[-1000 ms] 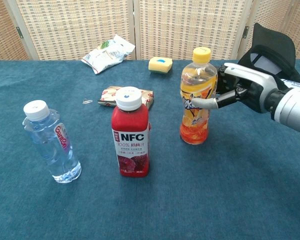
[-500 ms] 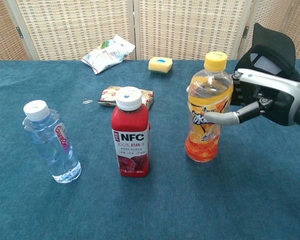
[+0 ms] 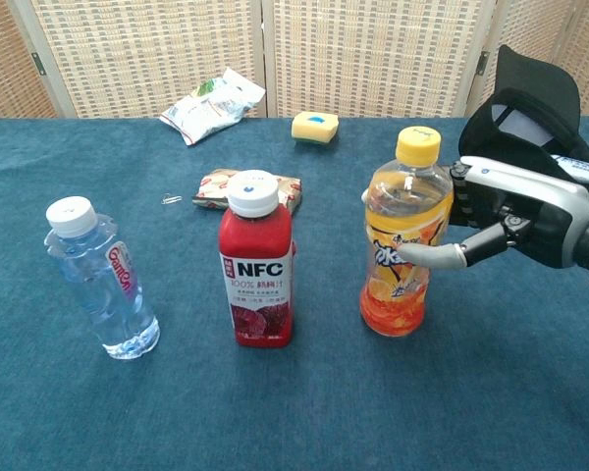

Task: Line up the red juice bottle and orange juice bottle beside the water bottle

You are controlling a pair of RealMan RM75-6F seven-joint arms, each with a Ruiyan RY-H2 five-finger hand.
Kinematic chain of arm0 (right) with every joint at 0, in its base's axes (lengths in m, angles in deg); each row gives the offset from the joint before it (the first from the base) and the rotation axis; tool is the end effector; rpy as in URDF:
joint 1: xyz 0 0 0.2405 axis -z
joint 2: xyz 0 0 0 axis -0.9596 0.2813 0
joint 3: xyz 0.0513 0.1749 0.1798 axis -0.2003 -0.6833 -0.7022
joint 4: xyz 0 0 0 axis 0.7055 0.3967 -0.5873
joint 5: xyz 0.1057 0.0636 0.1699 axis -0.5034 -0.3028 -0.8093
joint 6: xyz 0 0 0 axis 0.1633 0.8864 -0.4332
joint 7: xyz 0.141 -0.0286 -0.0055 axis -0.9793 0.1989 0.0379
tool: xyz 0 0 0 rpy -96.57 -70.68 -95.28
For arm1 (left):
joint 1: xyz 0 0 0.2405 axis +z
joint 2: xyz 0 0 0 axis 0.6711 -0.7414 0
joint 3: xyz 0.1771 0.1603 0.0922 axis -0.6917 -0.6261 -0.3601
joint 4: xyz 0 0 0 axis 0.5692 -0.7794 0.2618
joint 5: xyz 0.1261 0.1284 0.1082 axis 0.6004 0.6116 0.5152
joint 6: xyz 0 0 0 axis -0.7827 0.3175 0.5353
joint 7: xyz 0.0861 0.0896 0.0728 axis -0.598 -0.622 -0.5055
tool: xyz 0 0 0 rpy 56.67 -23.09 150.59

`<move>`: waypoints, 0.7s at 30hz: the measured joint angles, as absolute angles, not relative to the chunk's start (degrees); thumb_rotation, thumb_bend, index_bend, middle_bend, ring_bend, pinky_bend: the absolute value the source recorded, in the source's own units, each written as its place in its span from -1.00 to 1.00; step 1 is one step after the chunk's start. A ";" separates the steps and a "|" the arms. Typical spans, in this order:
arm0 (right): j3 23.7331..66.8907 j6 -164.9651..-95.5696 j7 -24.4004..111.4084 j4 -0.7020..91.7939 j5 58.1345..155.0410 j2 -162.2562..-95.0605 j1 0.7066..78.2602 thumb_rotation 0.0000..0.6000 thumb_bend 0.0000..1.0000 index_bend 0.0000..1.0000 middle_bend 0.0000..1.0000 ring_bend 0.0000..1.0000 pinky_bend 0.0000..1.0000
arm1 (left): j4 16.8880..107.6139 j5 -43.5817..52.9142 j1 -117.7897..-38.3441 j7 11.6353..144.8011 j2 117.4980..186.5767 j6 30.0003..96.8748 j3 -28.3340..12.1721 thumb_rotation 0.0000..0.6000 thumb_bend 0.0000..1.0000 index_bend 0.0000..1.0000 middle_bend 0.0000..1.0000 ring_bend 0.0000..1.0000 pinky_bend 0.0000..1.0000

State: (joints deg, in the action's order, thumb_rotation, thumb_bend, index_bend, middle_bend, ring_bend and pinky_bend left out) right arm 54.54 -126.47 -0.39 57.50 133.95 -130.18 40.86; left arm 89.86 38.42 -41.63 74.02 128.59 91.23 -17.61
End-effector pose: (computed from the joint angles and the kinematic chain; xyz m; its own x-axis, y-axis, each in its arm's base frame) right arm -0.1800 -0.2707 -0.0122 -0.3260 -0.6140 0.7189 -0.8505 -0.1415 -0.5066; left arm -0.2828 0.1362 0.1704 0.4160 -0.0160 0.9092 0.9066 -0.0710 -0.4160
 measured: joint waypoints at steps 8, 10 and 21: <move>55.05 -125.71 -0.29 56.76 134.13 -129.86 40.38 1.00 -0.35 -0.56 -0.65 -0.68 -0.51 | 89.85 38.29 -41.71 73.92 128.67 91.00 -17.59 1.00 -0.67 -1.00 -1.00 -1.00 -0.68; 55.18 -125.61 -0.27 56.73 134.17 -129.76 40.29 1.00 -0.41 -0.70 -0.72 -0.74 -0.53 | 89.84 38.26 -41.74 73.90 128.71 90.94 -17.58 1.00 -0.68 -1.00 -1.00 -1.00 -0.68; 55.88 -126.62 -0.12 57.56 134.81 -128.41 40.60 1.00 -0.80 -1.00 -1.00 -1.00 -0.84 | 89.53 38.11 -42.01 74.03 129.05 90.63 -17.42 1.00 -0.68 -1.00 -1.00 -1.00 -0.68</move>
